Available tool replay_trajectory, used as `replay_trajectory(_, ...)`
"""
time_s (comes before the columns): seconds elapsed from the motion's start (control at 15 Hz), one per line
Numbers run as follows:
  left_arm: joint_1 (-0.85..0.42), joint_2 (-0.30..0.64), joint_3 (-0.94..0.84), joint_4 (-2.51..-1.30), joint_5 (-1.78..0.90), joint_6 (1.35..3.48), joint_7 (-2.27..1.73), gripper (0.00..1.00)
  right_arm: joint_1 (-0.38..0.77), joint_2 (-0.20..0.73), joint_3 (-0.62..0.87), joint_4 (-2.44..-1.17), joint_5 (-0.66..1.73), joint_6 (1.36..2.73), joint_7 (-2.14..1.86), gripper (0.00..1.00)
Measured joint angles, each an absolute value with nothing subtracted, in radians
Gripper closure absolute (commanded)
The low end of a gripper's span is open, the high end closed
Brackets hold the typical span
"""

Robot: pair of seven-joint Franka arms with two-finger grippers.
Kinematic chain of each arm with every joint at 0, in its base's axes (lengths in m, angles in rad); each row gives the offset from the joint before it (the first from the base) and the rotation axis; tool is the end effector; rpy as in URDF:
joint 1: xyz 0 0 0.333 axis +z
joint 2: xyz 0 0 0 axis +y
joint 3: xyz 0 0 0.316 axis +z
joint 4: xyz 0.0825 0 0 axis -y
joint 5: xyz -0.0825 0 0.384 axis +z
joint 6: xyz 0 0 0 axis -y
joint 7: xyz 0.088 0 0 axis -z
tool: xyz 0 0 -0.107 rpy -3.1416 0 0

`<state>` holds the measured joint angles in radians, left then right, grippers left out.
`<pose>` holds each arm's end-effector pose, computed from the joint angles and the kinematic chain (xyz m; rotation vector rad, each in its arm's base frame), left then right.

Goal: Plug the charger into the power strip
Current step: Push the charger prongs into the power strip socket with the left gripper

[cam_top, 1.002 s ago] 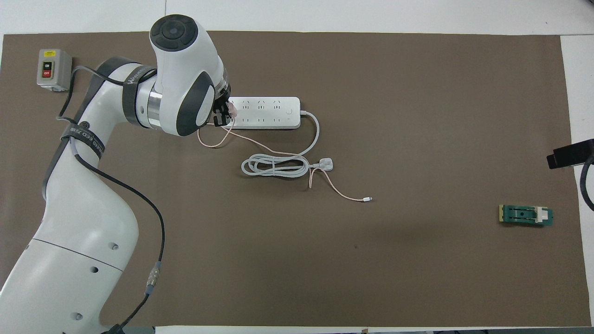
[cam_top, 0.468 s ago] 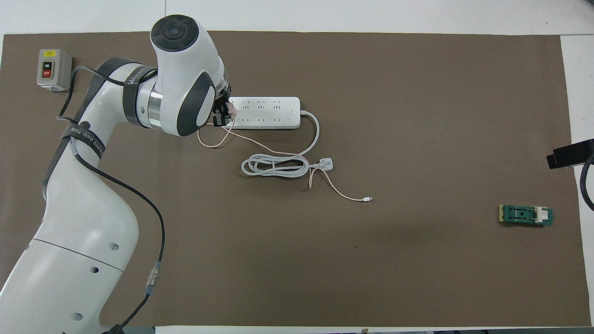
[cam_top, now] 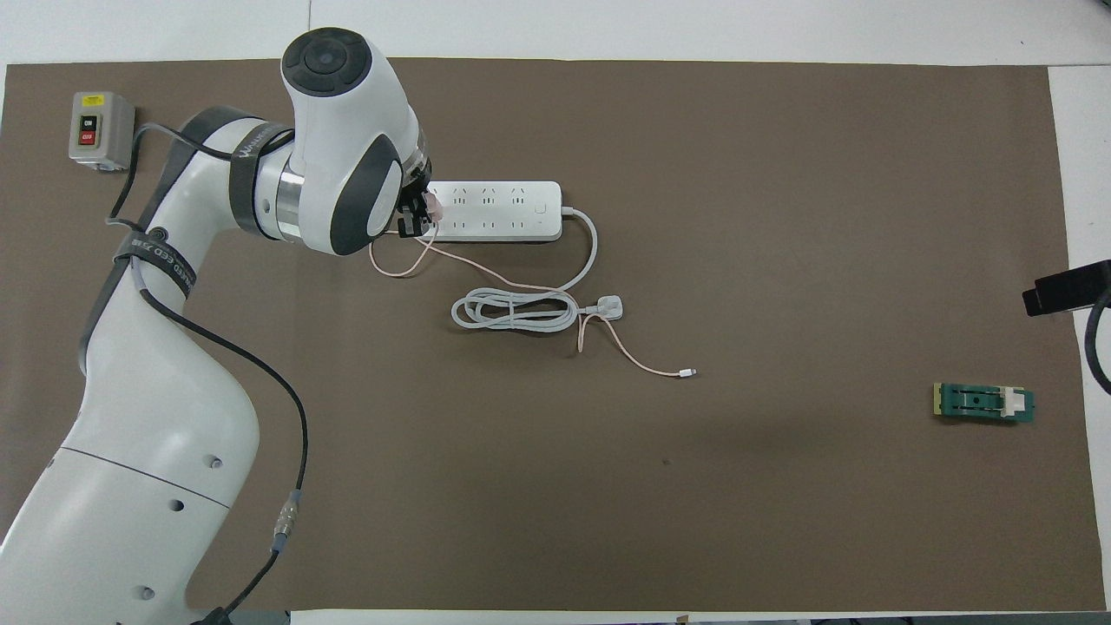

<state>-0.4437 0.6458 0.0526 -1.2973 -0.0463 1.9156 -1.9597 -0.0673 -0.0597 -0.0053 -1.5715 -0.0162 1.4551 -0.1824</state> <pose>0.6691 -0.2889 0.3639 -2.2028 -2.2114 0.0327 0.5222 -0.0400 0.6466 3.1272 0.1697 -0.0912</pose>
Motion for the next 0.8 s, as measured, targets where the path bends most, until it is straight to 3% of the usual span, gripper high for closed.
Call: replay_trajectory(0.8, -0.454, 0.63, 0.052, -1.324, -0.035, 1.903, -1.918, 1.0, -0.067, -0.06, -0.005, -1.571, -0.016, 1.455, -0.182, 0.0)
